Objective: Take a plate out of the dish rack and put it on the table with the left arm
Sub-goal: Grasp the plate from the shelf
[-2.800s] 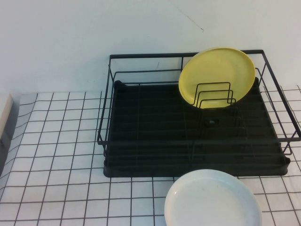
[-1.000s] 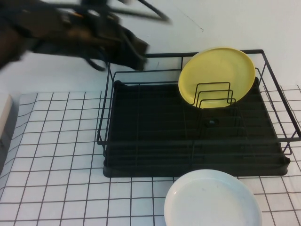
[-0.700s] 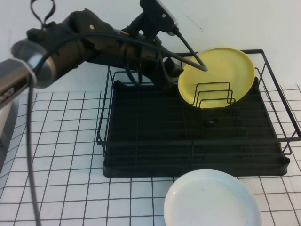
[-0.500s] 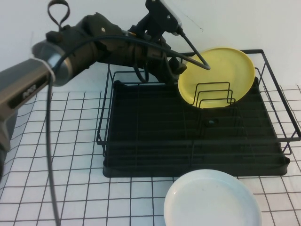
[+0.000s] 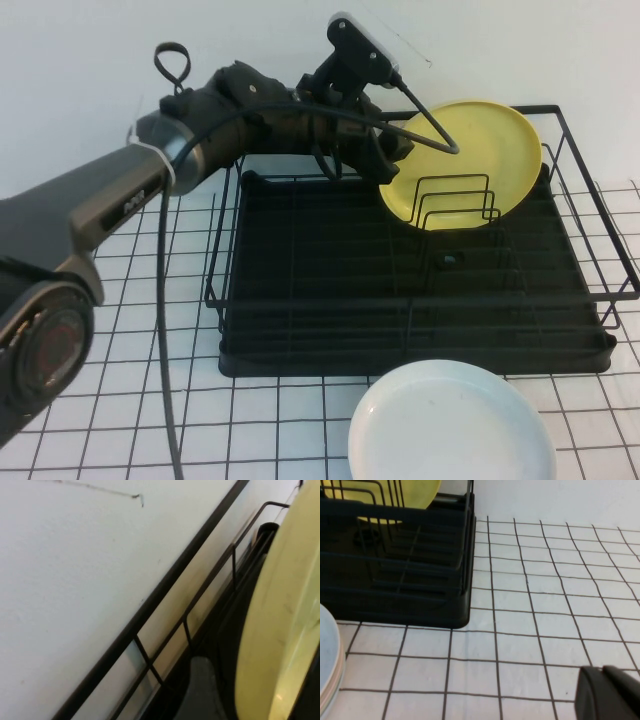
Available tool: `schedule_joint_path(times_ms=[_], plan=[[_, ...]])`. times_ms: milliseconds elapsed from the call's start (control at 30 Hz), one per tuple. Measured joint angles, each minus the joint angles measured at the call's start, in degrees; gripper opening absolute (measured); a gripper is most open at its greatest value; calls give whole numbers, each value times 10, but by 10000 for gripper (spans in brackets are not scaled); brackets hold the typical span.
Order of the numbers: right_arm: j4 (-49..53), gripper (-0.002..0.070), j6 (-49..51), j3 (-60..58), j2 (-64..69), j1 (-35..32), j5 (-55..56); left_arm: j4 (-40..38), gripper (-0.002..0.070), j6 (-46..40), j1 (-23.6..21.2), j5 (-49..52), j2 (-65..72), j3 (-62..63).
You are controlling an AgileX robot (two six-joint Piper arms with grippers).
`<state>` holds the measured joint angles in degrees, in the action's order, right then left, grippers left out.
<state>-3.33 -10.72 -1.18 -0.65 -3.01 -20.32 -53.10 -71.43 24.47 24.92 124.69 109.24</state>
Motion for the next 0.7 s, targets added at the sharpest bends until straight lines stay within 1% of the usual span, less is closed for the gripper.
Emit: schedule_joint_path(times_ms=[167,267,333,400,500,533,600,633,700], plan=[[0,-3,0,0,0,0,0,-28,475,-32,1,-11,28,15],[0,-3,0,0,0,0,0,-54,440,-67,1,-14,37,15],[0,-3,0,0,0,0,0,-74,391,-80,1,-22,43,15],[0,-3,0,0,0,0,0,-88,324,-87,1,-32,50,15],[0,-3,0,0,0,0,0,-105,200,-91,1,-57,54,15],[0,-3,0,0,0,0,0,-108,148,-96,1,-57,54,15],[0,-3,0,0,0,0,0,-113,71,-110,3,-54,54,15],[0,-3,0,0,0,0,0,-120,51,-119,3,-54,54,15],[0,-3,0,0,0,0,0,-132,36,-131,3,-54,54,15]])
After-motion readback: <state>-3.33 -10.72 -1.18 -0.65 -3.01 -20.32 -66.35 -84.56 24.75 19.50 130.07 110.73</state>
